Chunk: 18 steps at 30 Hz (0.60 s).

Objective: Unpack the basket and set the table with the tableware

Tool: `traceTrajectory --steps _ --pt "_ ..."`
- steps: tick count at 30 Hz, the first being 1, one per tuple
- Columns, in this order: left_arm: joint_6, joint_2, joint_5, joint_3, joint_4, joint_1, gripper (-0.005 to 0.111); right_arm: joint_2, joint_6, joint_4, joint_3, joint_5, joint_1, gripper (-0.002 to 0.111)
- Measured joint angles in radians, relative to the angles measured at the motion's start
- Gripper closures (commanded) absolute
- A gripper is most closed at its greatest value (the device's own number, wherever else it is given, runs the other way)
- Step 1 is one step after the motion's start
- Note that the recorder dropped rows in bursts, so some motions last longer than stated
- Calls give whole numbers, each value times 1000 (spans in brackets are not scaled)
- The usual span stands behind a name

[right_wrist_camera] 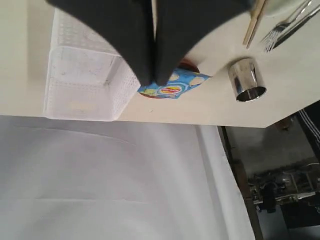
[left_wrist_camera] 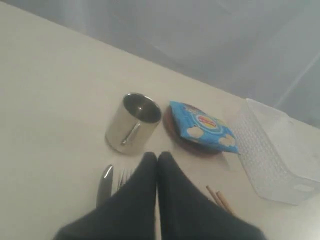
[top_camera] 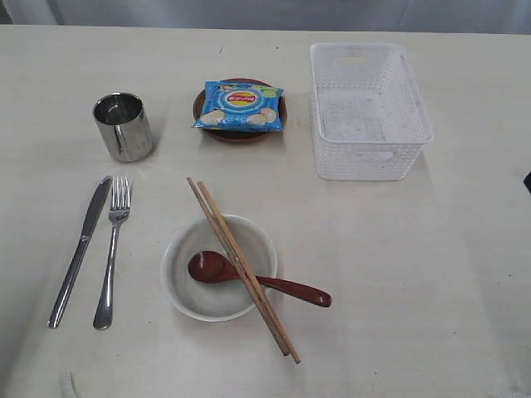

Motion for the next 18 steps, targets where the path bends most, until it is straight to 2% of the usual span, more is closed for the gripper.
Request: traceTrajectory --steps 6,18 --pt "4 0 -49 29 -6 0 107 0 128 13 26 -127 2 109" --pt "4 0 -69 29 -8 0 107 0 157 29 27 -125 2 109"
